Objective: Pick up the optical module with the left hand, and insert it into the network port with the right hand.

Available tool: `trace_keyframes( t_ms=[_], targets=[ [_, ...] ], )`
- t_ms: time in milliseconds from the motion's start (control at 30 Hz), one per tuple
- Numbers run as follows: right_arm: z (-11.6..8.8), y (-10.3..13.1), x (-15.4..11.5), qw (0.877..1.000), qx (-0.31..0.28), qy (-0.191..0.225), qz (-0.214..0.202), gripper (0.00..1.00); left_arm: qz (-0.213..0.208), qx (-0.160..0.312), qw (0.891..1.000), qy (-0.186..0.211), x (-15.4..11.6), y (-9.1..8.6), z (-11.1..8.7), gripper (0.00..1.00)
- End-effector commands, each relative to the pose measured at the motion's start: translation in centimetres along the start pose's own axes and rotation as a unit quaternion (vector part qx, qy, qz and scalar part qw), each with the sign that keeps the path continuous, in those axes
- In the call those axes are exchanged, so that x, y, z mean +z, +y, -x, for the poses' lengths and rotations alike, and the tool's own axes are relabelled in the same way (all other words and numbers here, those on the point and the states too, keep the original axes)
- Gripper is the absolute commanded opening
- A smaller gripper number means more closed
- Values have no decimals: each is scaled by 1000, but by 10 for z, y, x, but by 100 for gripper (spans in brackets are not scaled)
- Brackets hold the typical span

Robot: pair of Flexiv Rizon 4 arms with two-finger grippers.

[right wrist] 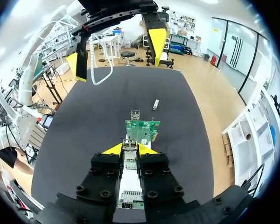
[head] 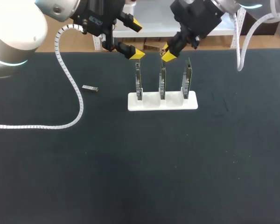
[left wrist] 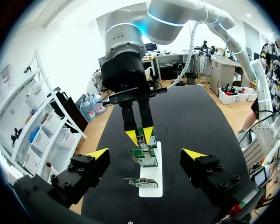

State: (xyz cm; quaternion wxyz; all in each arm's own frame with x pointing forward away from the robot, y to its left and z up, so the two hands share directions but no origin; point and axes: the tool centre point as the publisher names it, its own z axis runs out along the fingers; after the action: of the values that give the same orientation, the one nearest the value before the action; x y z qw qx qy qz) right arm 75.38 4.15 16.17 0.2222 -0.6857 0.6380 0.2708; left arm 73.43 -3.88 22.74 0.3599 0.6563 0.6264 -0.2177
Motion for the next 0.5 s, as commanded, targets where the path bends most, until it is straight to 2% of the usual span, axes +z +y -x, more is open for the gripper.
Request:
trace_keyframes(
  t_ms=[33,500],
  targets=[
    [2,3,0,1000,-4,0,-3,0,-2,-1,1000,4,0,2,2,100],
    [-3,5,4,1000,1,0,-2,0,-2,-1,1000,4,0,2,2,100]
  ],
)
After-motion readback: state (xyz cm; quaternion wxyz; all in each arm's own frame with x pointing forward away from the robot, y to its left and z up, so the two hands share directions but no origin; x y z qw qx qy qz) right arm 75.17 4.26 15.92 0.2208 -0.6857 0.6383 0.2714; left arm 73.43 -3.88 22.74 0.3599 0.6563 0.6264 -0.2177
